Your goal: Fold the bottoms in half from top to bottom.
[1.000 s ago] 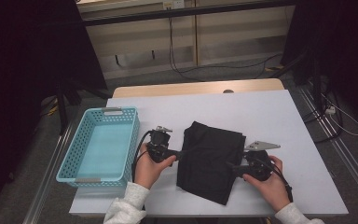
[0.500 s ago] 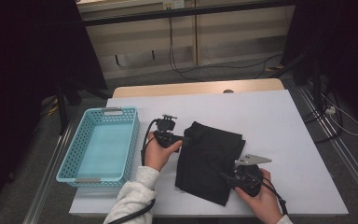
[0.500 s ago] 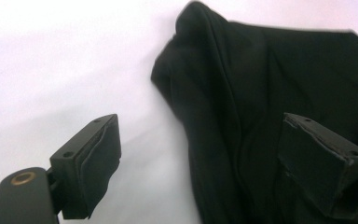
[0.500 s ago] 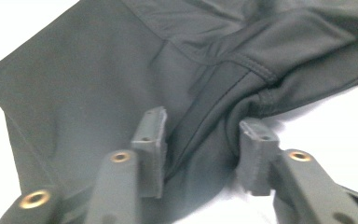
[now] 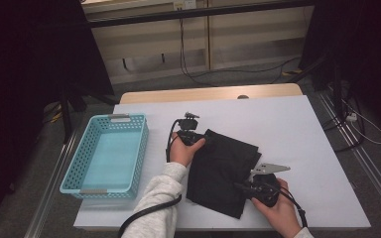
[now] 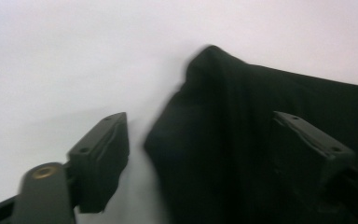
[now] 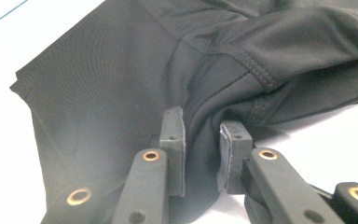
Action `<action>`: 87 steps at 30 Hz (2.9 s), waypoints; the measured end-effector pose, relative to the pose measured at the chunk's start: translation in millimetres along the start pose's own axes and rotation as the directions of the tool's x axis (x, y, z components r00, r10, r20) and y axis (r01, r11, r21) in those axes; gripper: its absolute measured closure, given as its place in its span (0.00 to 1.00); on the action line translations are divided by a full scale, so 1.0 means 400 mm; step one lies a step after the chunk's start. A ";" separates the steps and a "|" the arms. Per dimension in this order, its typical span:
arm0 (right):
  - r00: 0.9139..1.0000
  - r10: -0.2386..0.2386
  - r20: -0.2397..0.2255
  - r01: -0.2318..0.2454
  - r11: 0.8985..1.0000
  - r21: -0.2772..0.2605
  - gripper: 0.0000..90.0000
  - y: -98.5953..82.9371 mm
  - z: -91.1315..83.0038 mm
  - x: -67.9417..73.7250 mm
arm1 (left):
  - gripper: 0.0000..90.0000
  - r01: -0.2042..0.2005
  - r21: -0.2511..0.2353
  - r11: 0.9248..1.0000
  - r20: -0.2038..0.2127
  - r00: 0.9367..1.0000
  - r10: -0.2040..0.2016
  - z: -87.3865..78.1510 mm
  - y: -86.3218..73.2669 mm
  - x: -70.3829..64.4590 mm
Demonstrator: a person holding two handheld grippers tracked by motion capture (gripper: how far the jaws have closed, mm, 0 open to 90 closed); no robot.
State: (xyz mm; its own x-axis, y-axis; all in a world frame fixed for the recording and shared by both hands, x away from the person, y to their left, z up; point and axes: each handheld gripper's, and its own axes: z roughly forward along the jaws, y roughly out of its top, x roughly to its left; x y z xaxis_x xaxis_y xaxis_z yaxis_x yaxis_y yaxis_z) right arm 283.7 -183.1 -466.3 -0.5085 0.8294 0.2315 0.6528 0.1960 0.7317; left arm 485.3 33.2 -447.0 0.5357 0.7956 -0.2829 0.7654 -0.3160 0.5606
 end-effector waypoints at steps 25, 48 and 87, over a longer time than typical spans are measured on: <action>1.000 0.004 0.028 -0.003 0.999 -0.040 0.48 0.035 0.018 0.008 | 0.90 0.103 -0.080 0.991 -0.079 0.991 -0.109 -0.119 -0.031 0.125; 0.999 -0.034 0.012 0.034 0.999 -0.014 0.88 0.044 0.071 0.053 | 0.79 0.096 -0.062 0.993 -0.143 0.984 -0.104 -0.139 -0.040 0.141; 0.999 -0.050 -0.010 0.050 0.999 -0.018 0.90 0.025 -0.006 0.024 | 0.95 0.084 0.238 0.968 -0.145 0.988 -0.050 -0.163 0.093 0.097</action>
State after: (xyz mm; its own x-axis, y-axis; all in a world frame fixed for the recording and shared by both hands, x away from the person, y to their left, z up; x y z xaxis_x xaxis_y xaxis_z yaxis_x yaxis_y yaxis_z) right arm 284.0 -174.5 -455.2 -0.5460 0.8134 0.2006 0.6165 0.2279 0.7536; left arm 511.3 85.9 -386.2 0.4393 0.8771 -0.1944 0.8705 -0.3622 0.3331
